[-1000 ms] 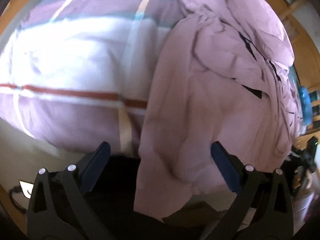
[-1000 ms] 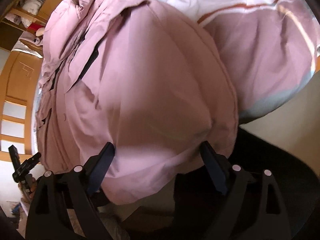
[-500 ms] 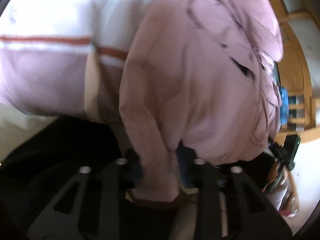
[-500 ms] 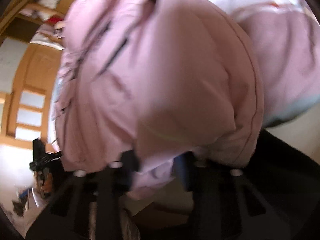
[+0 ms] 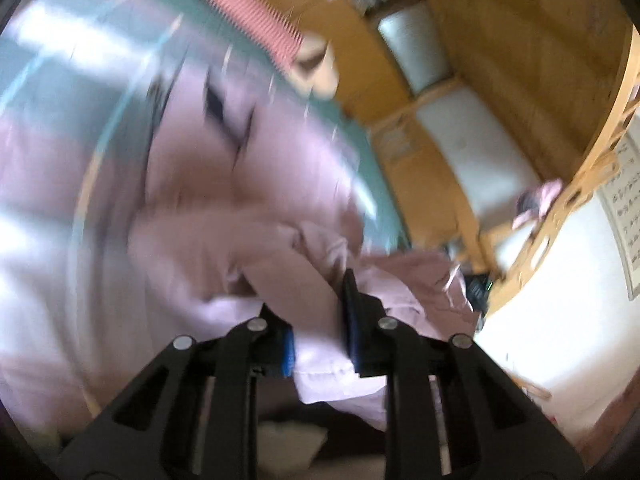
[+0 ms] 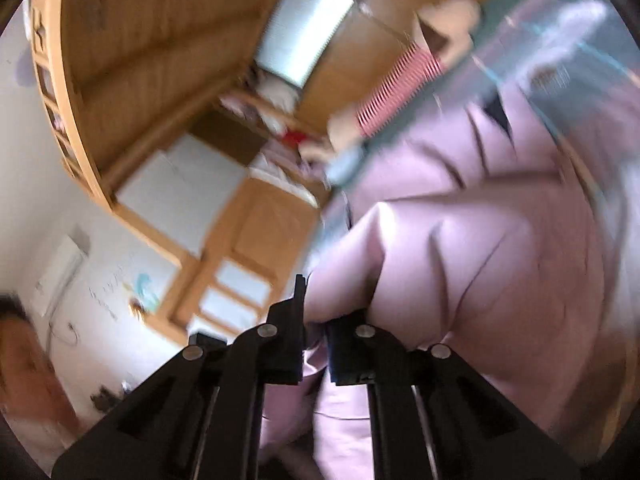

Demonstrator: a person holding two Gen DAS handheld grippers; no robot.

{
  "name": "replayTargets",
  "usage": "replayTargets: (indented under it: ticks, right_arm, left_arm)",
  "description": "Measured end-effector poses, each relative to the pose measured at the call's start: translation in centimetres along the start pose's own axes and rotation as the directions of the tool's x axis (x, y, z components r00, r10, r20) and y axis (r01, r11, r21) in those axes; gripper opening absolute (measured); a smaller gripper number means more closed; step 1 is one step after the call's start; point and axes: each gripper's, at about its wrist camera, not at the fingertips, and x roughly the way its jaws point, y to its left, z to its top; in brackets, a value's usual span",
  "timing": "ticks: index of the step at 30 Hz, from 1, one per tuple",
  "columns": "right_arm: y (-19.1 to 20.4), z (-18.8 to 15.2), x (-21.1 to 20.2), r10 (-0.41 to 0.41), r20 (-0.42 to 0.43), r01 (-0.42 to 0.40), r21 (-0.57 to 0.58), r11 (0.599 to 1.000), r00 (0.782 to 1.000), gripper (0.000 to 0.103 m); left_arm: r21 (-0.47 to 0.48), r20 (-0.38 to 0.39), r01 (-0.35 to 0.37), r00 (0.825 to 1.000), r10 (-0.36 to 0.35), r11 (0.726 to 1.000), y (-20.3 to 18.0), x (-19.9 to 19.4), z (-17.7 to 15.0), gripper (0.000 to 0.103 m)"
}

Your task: Fold large clothes

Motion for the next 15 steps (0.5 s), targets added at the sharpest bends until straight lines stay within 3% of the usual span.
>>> replayTargets:
  ticks: [5, 8, 10, 11, 14, 15]
  right_arm:
    - [-3.1, 8.9, 4.3, -0.067, 0.130, 0.056, 0.087, 0.995, 0.989, 0.008]
    - [-8.1, 13.6, 8.6, -0.129, 0.138, 0.090, 0.260, 0.961, 0.982, 0.009]
    - [-11.4, 15.3, 10.9, -0.150, 0.122, 0.089, 0.404, 0.910, 0.981, 0.018]
    - [-14.2, 16.1, 12.4, -0.143, 0.107, 0.068, 0.520, 0.852, 0.984, 0.020]
    - [-19.8, 17.5, 14.2, -0.127, 0.080, 0.037, 0.691, 0.722, 0.989, 0.031]
    - [-20.6, 17.9, 14.5, -0.115, 0.092, 0.018, 0.703, 0.711, 0.989, 0.036]
  left_arm:
    - [-0.129, 0.034, -0.058, 0.997, 0.063, 0.990, 3.0, 5.2, 11.3, 0.020]
    - [-0.205, 0.011, -0.114, 0.993, 0.119, 0.972, 6.1, 9.7, 15.2, 0.019]
    - [-0.283, -0.016, -0.122, 0.992, 0.123, 0.951, 9.7, 10.5, 17.2, 0.019]
    - [-0.314, -0.040, -0.144, 0.990, 0.139, 0.939, 11.5, 12.1, 17.7, 0.019]
    - [-0.360, -0.067, -0.154, 0.988, 0.139, 0.920, 15.2, 14.3, 18.1, 0.019]
    - [-0.383, -0.064, -0.130, 0.991, 0.114, 0.914, 16.3, 14.7, 18.0, 0.019]
